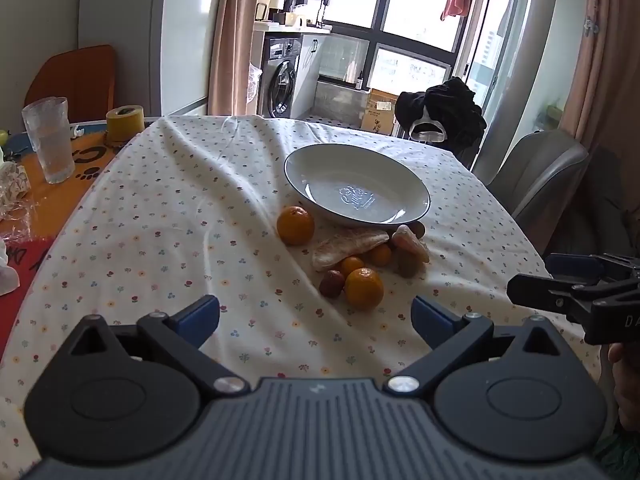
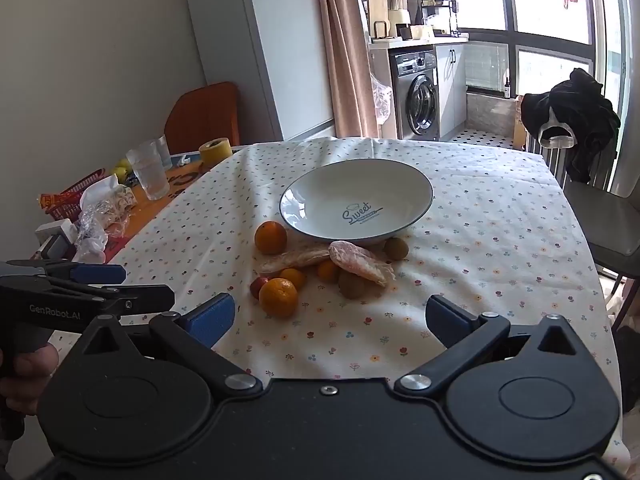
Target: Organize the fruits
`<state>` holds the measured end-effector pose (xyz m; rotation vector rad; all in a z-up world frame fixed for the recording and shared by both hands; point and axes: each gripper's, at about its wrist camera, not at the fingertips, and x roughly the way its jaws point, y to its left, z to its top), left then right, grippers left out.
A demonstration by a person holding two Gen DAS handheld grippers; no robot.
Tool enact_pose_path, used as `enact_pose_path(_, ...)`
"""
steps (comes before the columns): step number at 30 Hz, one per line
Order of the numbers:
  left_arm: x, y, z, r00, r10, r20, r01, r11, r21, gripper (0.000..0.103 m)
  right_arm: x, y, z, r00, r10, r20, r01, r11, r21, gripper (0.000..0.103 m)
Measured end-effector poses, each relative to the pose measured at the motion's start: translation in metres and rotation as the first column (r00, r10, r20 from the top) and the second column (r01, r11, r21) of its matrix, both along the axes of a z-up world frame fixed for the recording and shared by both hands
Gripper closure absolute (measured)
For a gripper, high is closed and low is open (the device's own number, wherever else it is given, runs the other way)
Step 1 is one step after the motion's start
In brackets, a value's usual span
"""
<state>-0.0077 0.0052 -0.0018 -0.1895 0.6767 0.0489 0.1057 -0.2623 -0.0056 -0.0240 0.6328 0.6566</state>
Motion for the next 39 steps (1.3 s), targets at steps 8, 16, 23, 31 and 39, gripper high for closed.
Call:
enact_pose_path(8, 0.0043, -0.0034, 0.0039, 1.000, 0.007, -0.004, -0.007, 1.000, 0.008, 0.002, 0.0039, 0.0005, 0.0004, 1.000, -0.017, -0.011, 0.017, 1.000, 0.000, 0.000)
enact_pose_path(16, 0.0033, 0.0001, 0.0055, 1.000, 0.015, -0.003, -0.015, 1.000, 0.006, 0.002, 0.0015, -0.0022, 0.0006, 1.000, -0.014, -0.003, 0.014, 1.000, 0.000, 0.000)
enact_pose_path(23, 0.0012, 0.0007, 0.0068, 1.000, 0.010, 0.005, -0.010, 1.000, 0.005, 0.002, 0.0002, 0.0002, 0.0026, 1.000, -0.005, -0.001, 0.005, 1.000, -0.004, 0.000)
enact_pose_path(31, 0.0004, -0.0021, 0.0077, 1.000, 0.004, 0.002, -0.004, 1.000, 0.009, 0.002, -0.0001, 0.0012, 0.0034, 1.000, -0.006, -0.004, 0.006, 1.000, -0.009, 0.000)
enact_pose_path(39, -0.0008, -0.0027, 0.0076, 1.000, 0.004, 0.005, -0.004, 1.000, 0.012, 0.002, -0.0028, -0.0006, 0.0057, 1.000, -0.009, 0.004, 0.009, 1.000, -0.008, 0.000)
